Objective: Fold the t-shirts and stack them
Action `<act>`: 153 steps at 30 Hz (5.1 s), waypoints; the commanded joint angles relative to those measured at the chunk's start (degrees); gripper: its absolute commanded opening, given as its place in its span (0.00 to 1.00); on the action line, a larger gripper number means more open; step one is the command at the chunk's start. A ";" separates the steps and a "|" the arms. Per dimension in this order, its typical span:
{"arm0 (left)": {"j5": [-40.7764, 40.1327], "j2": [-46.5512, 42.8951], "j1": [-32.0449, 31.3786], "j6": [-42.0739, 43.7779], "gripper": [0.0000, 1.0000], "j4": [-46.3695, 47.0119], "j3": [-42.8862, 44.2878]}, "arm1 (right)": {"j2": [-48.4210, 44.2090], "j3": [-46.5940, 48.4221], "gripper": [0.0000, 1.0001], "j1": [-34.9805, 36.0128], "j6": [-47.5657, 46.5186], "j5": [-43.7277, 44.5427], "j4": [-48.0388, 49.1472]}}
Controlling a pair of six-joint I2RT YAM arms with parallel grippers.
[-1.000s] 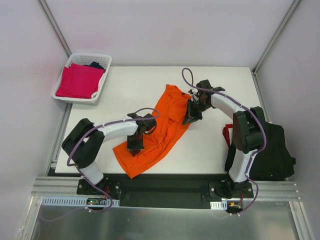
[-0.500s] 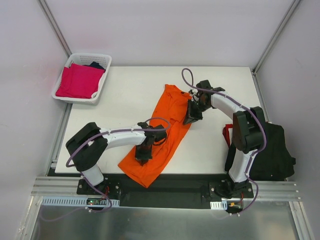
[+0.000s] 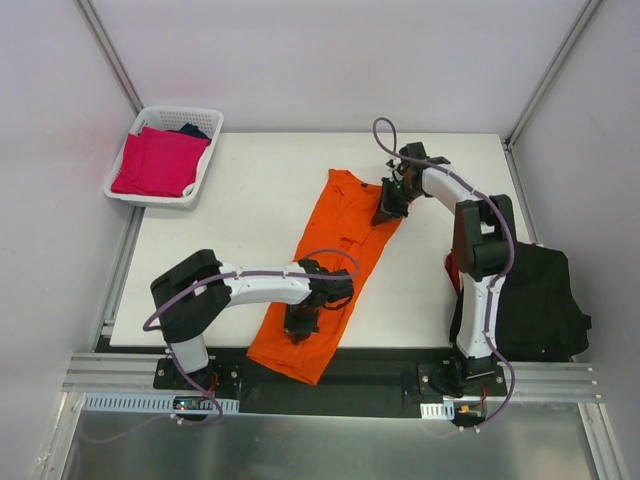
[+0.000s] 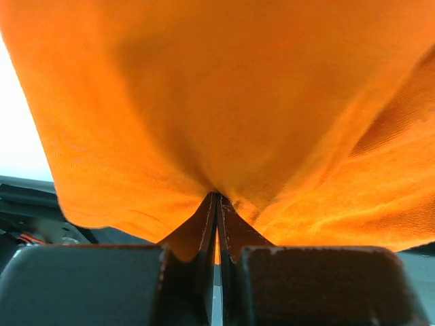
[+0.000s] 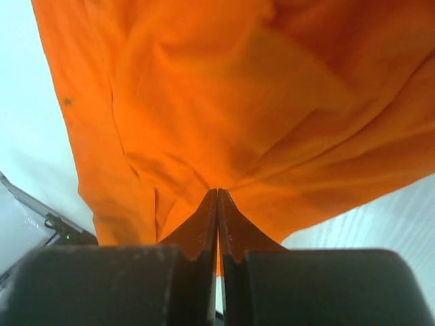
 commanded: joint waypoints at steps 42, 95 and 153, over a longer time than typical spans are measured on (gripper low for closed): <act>-12.79 2.79 -2.53 -2.48 0.99 -10.20 23.68 | -4.38 0.90 0.47 -3.69 5.30 -3.19 9.44; 3.11 -11.81 -3.23 -14.52 0.92 11.77 -5.24 | -63.91 -74.38 0.54 3.52 10.74 -5.91 2.48; 10.32 -11.82 -3.58 -21.38 0.50 23.28 -14.29 | -50.28 -68.40 0.42 20.30 21.37 0.94 15.85</act>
